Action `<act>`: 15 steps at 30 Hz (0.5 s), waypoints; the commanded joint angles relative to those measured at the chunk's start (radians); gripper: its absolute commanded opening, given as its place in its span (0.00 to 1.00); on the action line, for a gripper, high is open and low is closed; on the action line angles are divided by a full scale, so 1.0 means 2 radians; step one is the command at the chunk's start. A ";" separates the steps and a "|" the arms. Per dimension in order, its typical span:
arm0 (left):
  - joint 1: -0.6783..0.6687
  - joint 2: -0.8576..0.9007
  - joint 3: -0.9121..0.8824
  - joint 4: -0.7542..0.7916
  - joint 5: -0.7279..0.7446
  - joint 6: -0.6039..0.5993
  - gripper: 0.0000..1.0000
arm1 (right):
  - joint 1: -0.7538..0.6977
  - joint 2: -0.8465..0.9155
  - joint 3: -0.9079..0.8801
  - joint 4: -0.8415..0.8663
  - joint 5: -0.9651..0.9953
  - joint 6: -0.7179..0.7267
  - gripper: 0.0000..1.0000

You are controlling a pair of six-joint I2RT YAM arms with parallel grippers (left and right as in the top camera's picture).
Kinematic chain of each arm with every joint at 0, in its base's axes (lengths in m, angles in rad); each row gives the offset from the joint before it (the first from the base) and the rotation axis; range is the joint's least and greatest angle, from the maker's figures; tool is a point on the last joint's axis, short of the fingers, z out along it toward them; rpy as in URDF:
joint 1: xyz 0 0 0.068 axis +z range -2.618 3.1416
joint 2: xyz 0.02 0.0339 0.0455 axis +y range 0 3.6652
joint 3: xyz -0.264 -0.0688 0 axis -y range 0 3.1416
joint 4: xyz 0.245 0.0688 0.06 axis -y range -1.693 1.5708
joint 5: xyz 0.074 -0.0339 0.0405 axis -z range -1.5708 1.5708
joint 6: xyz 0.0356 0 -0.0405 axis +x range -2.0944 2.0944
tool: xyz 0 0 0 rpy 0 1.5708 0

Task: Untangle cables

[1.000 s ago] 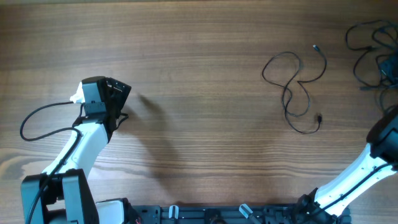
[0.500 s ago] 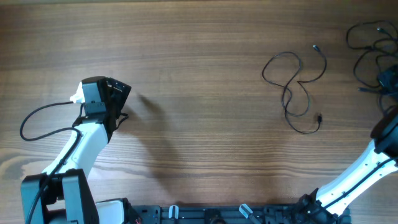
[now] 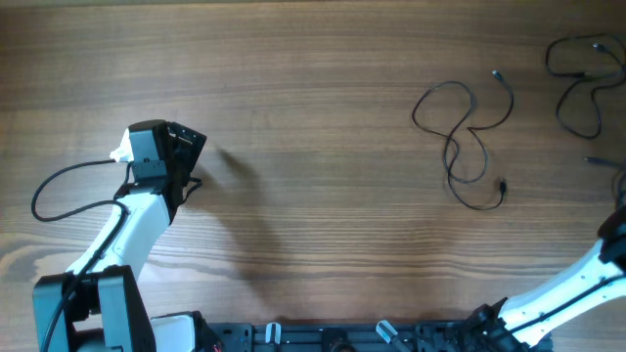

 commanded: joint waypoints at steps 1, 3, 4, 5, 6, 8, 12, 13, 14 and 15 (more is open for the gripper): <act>0.002 -0.005 0.000 0.000 -0.007 0.003 1.00 | 0.056 -0.092 0.004 -0.008 -0.109 -0.016 0.36; 0.002 -0.005 0.000 0.000 -0.007 0.003 1.00 | 0.101 -0.112 0.004 -0.030 -0.161 -0.053 0.26; 0.002 -0.005 0.000 0.000 -0.007 0.003 1.00 | 0.120 -0.112 0.004 -0.041 -0.178 -0.071 0.20; 0.002 -0.005 0.000 0.000 -0.007 0.003 1.00 | 0.138 -0.112 0.003 -0.053 -0.187 -0.086 0.13; 0.002 -0.005 0.000 0.000 -0.007 0.003 1.00 | 0.159 -0.108 0.002 -0.067 -0.187 -0.103 0.07; 0.002 -0.005 0.000 0.000 -0.007 0.003 1.00 | 0.196 -0.102 -0.004 -0.103 -0.180 -0.142 0.04; 0.002 -0.005 0.000 0.000 -0.007 0.003 1.00 | 0.260 -0.095 -0.035 -0.176 -0.133 -0.150 0.04; 0.002 -0.005 0.000 0.000 -0.007 0.003 1.00 | 0.273 -0.095 -0.048 -0.182 -0.131 -0.150 0.04; 0.002 -0.005 0.000 0.000 -0.007 0.003 1.00 | 0.285 -0.095 -0.063 -0.183 -0.132 -0.150 0.04; 0.002 -0.005 0.000 0.000 -0.007 0.003 1.00 | 0.296 -0.095 -0.079 -0.180 -0.132 -0.150 0.04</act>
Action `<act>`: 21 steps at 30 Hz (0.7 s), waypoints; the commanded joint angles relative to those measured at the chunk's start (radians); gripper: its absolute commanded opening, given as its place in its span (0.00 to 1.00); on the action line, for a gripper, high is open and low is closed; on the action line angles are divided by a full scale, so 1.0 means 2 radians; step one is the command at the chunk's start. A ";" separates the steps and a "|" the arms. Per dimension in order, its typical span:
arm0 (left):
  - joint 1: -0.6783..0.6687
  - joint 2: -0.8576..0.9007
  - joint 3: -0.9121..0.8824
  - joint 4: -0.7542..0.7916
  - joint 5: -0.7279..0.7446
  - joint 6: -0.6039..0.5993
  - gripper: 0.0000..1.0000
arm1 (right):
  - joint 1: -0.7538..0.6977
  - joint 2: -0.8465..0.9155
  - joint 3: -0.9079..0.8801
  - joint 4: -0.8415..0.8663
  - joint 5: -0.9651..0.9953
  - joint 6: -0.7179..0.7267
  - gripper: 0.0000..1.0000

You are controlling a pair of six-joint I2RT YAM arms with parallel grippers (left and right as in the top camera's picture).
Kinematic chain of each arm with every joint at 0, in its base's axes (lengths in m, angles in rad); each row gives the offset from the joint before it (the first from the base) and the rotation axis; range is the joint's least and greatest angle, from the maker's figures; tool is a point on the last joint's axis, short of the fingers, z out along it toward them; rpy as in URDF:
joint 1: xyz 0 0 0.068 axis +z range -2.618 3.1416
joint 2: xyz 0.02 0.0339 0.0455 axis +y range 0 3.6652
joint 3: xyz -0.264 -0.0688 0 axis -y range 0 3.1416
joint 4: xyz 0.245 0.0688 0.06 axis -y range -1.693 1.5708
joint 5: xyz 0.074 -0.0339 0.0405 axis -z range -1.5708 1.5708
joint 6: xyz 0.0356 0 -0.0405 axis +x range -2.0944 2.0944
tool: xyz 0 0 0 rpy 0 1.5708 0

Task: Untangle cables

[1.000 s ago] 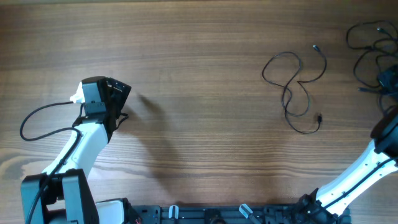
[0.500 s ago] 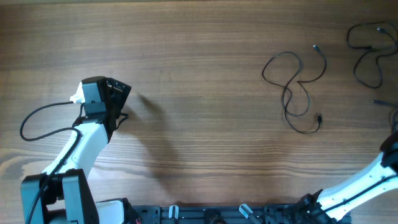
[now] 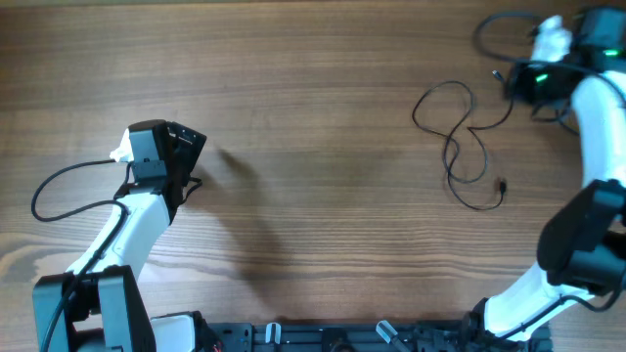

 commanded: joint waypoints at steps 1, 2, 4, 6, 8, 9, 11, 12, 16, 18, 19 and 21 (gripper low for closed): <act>0.002 -0.005 0.000 0.000 -0.007 0.003 1.00 | 0.036 0.011 -0.056 0.002 0.014 -0.023 0.04; 0.002 -0.005 0.000 0.000 -0.007 0.003 1.00 | 0.047 0.011 -0.081 0.019 0.014 -0.019 0.04; 0.002 -0.005 0.000 0.000 -0.007 0.003 1.00 | 0.063 0.011 -0.126 0.051 0.014 -0.019 0.04; 0.002 -0.005 0.000 0.000 -0.007 0.003 1.00 | 0.073 0.011 -0.165 0.080 0.014 -0.019 0.04; 0.002 -0.005 0.000 0.000 -0.007 0.003 1.00 | 0.079 0.011 -0.194 0.103 0.010 -0.017 0.04; 0.002 -0.005 0.000 0.000 -0.007 0.003 1.00 | 0.082 0.011 -0.207 0.115 0.010 -0.018 0.04; 0.002 -0.005 0.000 0.000 -0.007 0.003 1.00 | 0.083 0.011 -0.231 0.144 0.018 -0.019 0.04; 0.002 -0.005 0.000 0.000 -0.007 0.003 1.00 | 0.083 0.011 -0.240 0.156 0.021 -0.019 0.04; 0.002 -0.005 0.000 0.000 -0.007 0.003 1.00 | 0.083 0.011 -0.274 0.183 0.056 -0.017 0.04; 0.002 -0.005 0.000 0.000 -0.007 0.003 1.00 | 0.083 0.011 -0.277 0.178 0.119 0.004 0.04; 0.002 -0.005 0.000 0.000 -0.007 0.003 1.00 | 0.082 0.011 -0.277 0.178 0.153 0.024 0.04; 0.002 -0.005 0.000 0.000 -0.007 0.003 1.00 | 0.081 0.011 -0.277 0.183 0.181 0.038 0.04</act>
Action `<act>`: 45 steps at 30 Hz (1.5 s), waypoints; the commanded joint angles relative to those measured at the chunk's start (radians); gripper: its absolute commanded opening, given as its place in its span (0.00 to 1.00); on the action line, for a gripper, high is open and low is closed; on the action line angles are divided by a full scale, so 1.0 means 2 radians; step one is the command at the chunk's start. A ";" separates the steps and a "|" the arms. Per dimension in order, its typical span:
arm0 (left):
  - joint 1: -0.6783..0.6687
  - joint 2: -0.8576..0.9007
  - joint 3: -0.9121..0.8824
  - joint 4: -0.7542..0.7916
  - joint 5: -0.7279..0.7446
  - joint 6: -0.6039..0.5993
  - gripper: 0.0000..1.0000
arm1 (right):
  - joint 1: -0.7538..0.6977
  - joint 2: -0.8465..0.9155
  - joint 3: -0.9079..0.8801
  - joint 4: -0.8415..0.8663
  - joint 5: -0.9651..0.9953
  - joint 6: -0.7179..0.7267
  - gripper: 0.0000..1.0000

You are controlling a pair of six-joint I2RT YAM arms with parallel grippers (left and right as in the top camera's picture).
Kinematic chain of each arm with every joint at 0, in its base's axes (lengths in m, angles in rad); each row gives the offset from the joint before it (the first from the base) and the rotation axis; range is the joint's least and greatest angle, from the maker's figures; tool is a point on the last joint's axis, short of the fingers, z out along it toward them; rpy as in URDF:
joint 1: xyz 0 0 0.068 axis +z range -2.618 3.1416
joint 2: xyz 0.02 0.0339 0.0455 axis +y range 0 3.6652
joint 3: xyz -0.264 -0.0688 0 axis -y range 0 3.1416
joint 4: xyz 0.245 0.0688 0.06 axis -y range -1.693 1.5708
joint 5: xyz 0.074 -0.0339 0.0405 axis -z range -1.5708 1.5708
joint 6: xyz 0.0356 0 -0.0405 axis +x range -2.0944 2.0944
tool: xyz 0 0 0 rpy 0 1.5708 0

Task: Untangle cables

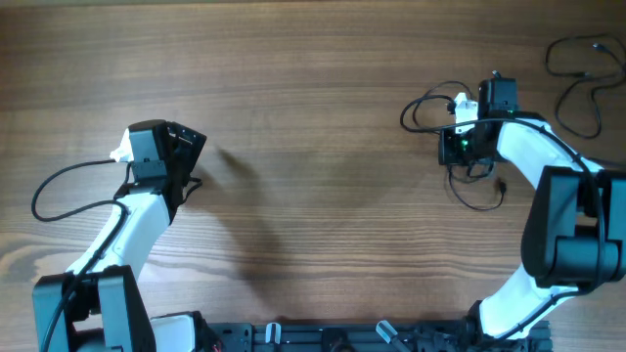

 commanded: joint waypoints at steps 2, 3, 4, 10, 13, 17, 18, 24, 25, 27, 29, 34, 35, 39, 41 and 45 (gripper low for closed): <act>0.002 -0.005 0.000 0.000 -0.007 0.003 1.00 | -0.007 0.013 -0.021 0.006 0.127 0.031 0.04; 0.002 -0.005 0.000 0.000 -0.007 0.003 1.00 | -0.007 0.013 -0.021 0.007 0.129 0.030 0.04; 0.002 -0.005 0.000 0.000 -0.007 0.003 1.00 | -0.007 0.013 -0.021 0.007 0.140 0.031 0.04; 0.002 -0.005 0.000 0.000 -0.007 0.003 1.00 | -0.015 0.013 -0.016 0.006 0.179 0.033 0.04; 0.002 -0.005 0.000 0.000 -0.007 0.003 1.00 | -0.019 0.013 0.000 -0.002 0.179 0.040 0.04; 0.002 -0.005 0.000 0.000 -0.007 0.003 1.00 | -0.020 0.004 0.054 -0.064 0.160 0.042 0.04; 0.002 -0.005 0.000 0.000 -0.007 0.003 1.00 | -0.019 -0.001 0.069 -0.080 0.134 0.040 0.04; 0.002 -0.005 0.000 0.000 -0.007 0.003 1.00 | -0.004 -0.090 0.121 -0.130 -0.026 0.005 0.04; 0.002 -0.005 0.000 0.000 -0.007 0.003 1.00 | -0.002 -0.118 0.121 -0.130 -0.036 0.005 0.04; 0.002 -0.005 0.000 0.000 -0.007 0.003 1.00 | 0.000 -0.176 0.121 -0.134 -0.043 0.011 0.05; 0.002 -0.005 0.000 0.000 -0.007 0.003 1.00 | 0.000 -0.233 0.121 -0.145 -0.043 0.021 0.17; 0.002 -0.005 0.000 0.000 -0.007 0.003 1.00 | 0.000 -0.362 0.121 -0.196 -0.013 0.021 0.34; 0.002 -0.005 0.000 0.000 -0.007 0.003 1.00 | 0.000 -0.380 0.121 -0.206 -0.012 0.020 0.36; 0.002 -0.005 0.000 0.000 -0.007 0.003 1.00 | 0.000 -0.429 0.121 -0.237 -0.013 0.020 0.99; 0.002 -0.005 0.000 0.004 -0.007 0.001 1.00 | 0.000 -0.449 0.121 -0.265 -0.012 0.020 1.00; 0.002 -0.006 0.000 0.022 -0.005 0.001 1.00 | 0.000 -0.480 0.121 -0.294 -0.012 0.019 1.00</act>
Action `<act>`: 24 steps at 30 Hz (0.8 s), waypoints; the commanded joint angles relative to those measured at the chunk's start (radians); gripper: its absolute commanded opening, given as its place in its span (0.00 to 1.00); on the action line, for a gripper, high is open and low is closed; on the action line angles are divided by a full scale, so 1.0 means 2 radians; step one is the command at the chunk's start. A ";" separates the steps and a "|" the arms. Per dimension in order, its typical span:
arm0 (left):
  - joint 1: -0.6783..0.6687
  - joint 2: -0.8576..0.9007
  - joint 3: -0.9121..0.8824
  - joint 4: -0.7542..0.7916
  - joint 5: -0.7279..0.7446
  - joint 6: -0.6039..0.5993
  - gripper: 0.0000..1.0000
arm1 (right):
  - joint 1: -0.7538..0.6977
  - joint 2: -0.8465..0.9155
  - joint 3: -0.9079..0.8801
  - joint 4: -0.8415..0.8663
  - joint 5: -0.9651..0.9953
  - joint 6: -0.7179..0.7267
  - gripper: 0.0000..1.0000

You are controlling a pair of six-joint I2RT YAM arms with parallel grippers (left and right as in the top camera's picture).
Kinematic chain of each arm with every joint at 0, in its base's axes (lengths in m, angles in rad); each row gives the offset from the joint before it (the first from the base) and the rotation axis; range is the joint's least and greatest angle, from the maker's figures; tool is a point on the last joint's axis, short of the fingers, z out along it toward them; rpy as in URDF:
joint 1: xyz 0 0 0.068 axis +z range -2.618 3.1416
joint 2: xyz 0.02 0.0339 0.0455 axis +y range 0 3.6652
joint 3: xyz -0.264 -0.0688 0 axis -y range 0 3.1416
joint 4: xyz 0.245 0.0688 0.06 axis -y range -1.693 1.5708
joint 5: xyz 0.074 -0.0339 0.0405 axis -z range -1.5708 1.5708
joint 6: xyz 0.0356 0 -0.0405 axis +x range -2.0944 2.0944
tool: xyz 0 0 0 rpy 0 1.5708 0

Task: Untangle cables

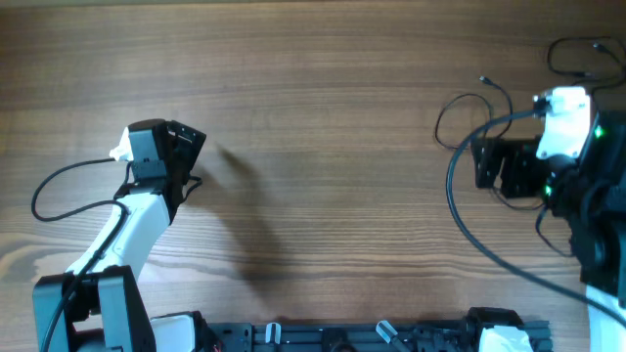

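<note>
A thin black cable (460, 99) lies at the right of the wooden table (323, 108), one plug end (481, 78) pointing up-left and a loop bulging left. Its lower part disappears under my right gripper (481, 164), which points left, hangs high over the table and appears shut on the cable. A second thin black cable (584, 47) lies at the far top right corner, apart from the first. My left gripper (188, 147) rests at the left of the table, far from both cables; its jaws are not clear from above.
The right arm's own thick black lead (468, 225) curves from the gripper down toward the front right. The left arm's lead (44, 191) loops at the left edge. A dark rail (323, 337) runs along the front edge.
My right gripper has gone from low over the cable's crossing to farther right and higher. The cable has shifted right with it, and its lower loops no longer lie spread on the table.
At first the right arm was nearly out of view and the cable lay spread in loops. Then the right arm was at the top right, then down over the cable's middle. Now it is pulled back right with the cable drawn along. The left arm never moved.
</note>
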 commanded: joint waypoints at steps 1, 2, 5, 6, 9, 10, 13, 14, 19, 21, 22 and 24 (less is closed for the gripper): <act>0.003 -0.009 0.001 0.013 0.003 0.008 1.00 | 0.000 -0.036 0.001 -0.016 0.003 0.001 1.00; 0.003 -0.018 0.001 0.025 0.022 0.030 1.00 | 0.000 -0.046 0.001 -0.019 0.003 0.001 1.00; -0.002 -0.047 0.001 0.067 0.101 0.096 1.00 | 0.000 -0.077 0.001 -0.024 0.014 0.018 1.00; -0.006 -0.068 0.001 0.080 0.143 0.127 1.00 | 0.000 -0.091 0.001 -0.025 0.023 0.025 1.00; -0.024 -0.129 0.001 0.068 0.196 0.186 1.00 | 0.000 -0.120 0.000 -0.027 0.030 0.031 1.00; -0.033 -0.149 0.001 0.056 0.197 0.205 1.00 | 0.000 -0.126 0.000 -0.028 0.030 0.031 1.00; -0.057 -0.207 0.001 0.006 0.194 0.263 1.00 | 0.000 -0.144 0.000 -0.036 0.032 0.035 1.00; -0.067 -0.234 0.001 -0.018 0.194 0.276 1.00 | 0.000 -0.148 0.000 -0.041 0.041 0.045 1.00; -0.092 -0.331 0.001 -0.105 0.194 0.301 1.00 | 0.000 -0.155 0.000 -0.060 0.069 0.056 1.00; -0.096 -0.365 0.001 -0.133 0.194 0.320 1.00 | 0.000 -0.155 0.000 -0.059 0.069 0.057 0.99; -0.096 -0.384 0.001 -0.148 0.194 0.321 1.00 | 0.000 -0.155 0.000 -0.059 0.069 0.057 1.00; -0.096 -0.418 0.001 -0.173 0.194 0.316 1.00 | 0.000 -0.155 0.000 -0.058 0.069 0.057 1.00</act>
